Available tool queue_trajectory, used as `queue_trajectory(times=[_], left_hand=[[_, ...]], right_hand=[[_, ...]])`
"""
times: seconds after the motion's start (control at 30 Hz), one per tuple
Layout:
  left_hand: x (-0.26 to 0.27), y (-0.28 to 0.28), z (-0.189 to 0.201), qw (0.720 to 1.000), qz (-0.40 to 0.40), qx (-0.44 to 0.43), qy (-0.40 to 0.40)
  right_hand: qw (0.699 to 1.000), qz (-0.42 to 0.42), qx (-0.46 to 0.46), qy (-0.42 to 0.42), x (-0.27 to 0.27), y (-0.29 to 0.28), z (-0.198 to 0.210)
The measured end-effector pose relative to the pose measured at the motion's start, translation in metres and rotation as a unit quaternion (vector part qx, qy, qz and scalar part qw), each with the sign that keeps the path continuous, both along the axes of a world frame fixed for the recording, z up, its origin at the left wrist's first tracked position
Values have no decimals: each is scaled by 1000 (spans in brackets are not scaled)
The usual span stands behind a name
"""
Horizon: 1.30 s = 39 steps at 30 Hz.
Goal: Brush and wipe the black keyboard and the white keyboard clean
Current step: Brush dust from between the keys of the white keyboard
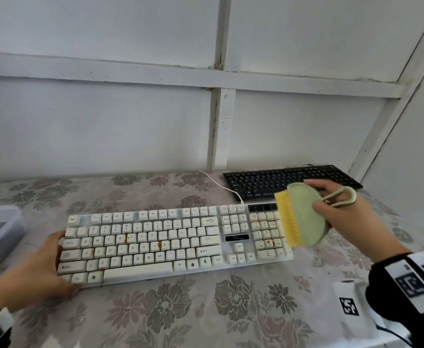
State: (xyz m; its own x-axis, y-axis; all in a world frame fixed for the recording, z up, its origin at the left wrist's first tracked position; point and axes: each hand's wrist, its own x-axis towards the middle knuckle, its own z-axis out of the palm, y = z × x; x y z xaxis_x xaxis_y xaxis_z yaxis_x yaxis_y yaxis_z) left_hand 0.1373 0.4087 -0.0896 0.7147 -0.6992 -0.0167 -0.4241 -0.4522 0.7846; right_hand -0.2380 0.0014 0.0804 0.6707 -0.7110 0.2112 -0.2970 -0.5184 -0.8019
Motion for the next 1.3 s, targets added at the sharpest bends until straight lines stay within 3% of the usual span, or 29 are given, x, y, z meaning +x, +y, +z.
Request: queue_trajectory(times=[0.1,0.37,0.63,0.83,0.97,1.17,1.3], left_hand=[[13,4,-7,999,-28,28,-13],[19,0,-22,1000,-18,-9,23],[16,-1,-19,999,-29,-11,7],[12,0,-16,1000,-6,11,-28],[24,6,-24,1000,-13,19,-20],[14,3,-19,998,24,30,-40],[17,5,-22,999,4,32,-39]], right_hand=[[1000,-2,-3,-15,13,-1,-2],[997,-11,21,71,-9,22,-29],[1000,-22,-15,-11,7,8,-6],[997,-9,-2,80,-11,29,-32],[997,-17,13,77,-16,27,-19],[1000,-23,-12,-17,11,16,1],[1000,-18,-20,2,20,18,-7]])
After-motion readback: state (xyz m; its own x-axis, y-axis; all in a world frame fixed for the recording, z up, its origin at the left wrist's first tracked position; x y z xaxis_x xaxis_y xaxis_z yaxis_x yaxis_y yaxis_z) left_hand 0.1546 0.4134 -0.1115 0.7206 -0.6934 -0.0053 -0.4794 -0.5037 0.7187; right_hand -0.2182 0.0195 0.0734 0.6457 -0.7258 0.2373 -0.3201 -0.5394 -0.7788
